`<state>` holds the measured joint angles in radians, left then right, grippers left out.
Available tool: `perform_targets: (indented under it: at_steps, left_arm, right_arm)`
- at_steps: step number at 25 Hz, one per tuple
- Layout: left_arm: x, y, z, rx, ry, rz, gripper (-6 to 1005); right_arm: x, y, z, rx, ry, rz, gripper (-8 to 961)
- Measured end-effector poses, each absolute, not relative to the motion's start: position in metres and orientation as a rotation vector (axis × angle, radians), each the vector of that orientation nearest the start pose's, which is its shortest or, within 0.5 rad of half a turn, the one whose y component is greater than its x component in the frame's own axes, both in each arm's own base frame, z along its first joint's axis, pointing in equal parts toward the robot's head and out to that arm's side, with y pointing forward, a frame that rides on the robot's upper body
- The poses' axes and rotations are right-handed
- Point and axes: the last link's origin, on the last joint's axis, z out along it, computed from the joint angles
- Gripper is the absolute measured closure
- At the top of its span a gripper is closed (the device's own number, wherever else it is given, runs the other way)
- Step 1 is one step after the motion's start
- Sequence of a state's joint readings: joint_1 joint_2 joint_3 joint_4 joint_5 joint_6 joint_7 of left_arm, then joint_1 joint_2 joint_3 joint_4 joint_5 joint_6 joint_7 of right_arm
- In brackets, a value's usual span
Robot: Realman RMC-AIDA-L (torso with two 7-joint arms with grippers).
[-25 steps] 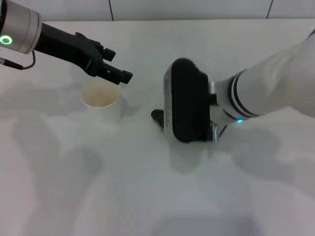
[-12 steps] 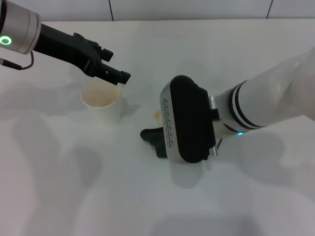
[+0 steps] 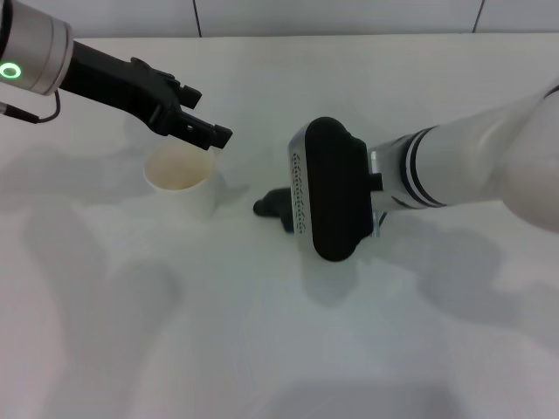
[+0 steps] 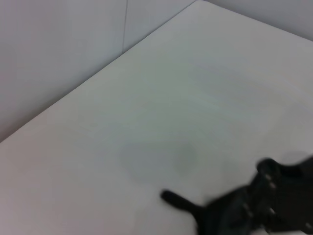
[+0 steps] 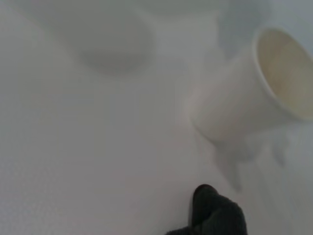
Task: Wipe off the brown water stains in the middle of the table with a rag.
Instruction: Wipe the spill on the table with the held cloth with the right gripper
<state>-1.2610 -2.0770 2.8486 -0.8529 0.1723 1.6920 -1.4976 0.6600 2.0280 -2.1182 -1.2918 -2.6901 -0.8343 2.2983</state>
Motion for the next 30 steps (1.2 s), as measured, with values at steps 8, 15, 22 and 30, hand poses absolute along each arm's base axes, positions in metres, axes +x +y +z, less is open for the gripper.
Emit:
perform_targets:
  at_steps: [8,15,22,30]
  left_arm:
    - [-0.173,0.415,0.041,-2.853,-0.654,-0.047,105]
    - [-0.173,0.415,0.041,-2.853,-0.657,-0.048,105]
    - [-0.173,0.415,0.041,-2.854,-0.659,-0.044,105]
    - [-0.173,0.415,0.041,-2.854,-0.658,-0.042,105]
  right_arm:
    - [0.125,0.372,-0.103,-2.483,-0.423,-0.534,878]
    - [0.124,0.365,-0.104,-2.5,-0.42,-0.551,879]
    - [0.117,0.333,-0.111,-2.565,-0.544,-0.597,879]
    - [0.111,0.309,-0.114,-2.589,-0.656,-0.545,879]
